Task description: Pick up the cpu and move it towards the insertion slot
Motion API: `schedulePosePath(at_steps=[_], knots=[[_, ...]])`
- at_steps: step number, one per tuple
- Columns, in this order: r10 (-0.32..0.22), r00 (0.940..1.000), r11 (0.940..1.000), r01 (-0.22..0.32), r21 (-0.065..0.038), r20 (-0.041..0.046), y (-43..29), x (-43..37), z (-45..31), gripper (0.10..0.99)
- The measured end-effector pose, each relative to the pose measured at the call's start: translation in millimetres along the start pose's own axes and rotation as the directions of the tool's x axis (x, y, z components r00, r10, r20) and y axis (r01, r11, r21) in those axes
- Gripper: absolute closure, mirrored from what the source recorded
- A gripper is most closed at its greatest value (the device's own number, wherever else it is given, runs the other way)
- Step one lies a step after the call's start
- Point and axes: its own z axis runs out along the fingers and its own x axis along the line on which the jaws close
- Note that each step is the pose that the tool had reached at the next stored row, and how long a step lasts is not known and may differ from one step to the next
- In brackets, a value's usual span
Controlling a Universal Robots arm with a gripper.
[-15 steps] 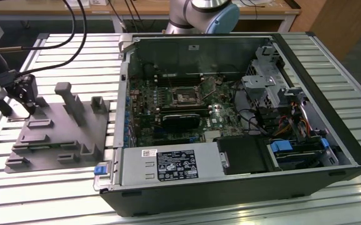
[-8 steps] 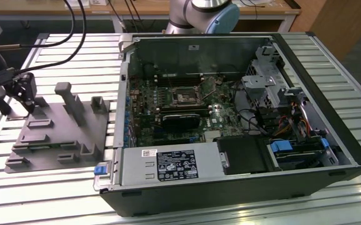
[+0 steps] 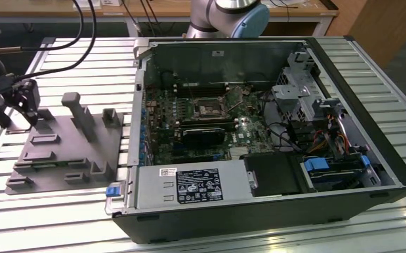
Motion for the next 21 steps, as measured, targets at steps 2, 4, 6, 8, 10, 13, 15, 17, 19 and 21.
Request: schedulePosePath(at_steps=[2, 4, 6, 8, 10, 13, 15, 17, 19, 21], knots=[[0.000, 1.0000, 1.0000, 0.000, 0.000, 0.0001, 0.0, 0.0, -1.2, 0.553], [0.000, 1.0000, 1.0000, 0.000, 0.000, 0.0000, 0.0, 0.0, -2.6, 0.553], [0.000, 1.0000, 1.0000, 0.000, 0.000, 0.0000, 0.1, 0.0, -3.9, 0.553], [0.000, 1.0000, 1.0000, 0.000, 0.000, 0.0000, 0.1, 0.0, -5.1, 0.553], [0.000, 1.0000, 1.0000, 0.000, 0.000, 0.0000, 0.1, 0.0, -6.3, 0.553], [0.000, 1.0000, 1.0000, 0.000, 0.000, 0.0001, 0.2, 0.0, -8.3, 0.553], [0.000, 1.0000, 1.0000, 0.000, 0.000, 0.0000, 0.3, 0.0, -9.7, 0.553], [0.000, 1.0000, 1.0000, 0.000, 0.000, 0.0000, 0.3, 0.0, -11.0, 0.553], [0.000, 1.0000, 1.0000, 0.000, 0.000, 0.0000, 0.3, 0.0, -12.2, 0.553], [0.000, 1.0000, 1.0000, 0.000, 0.000, 0.0000, 0.4, 0.0, -13.3, 0.553]])
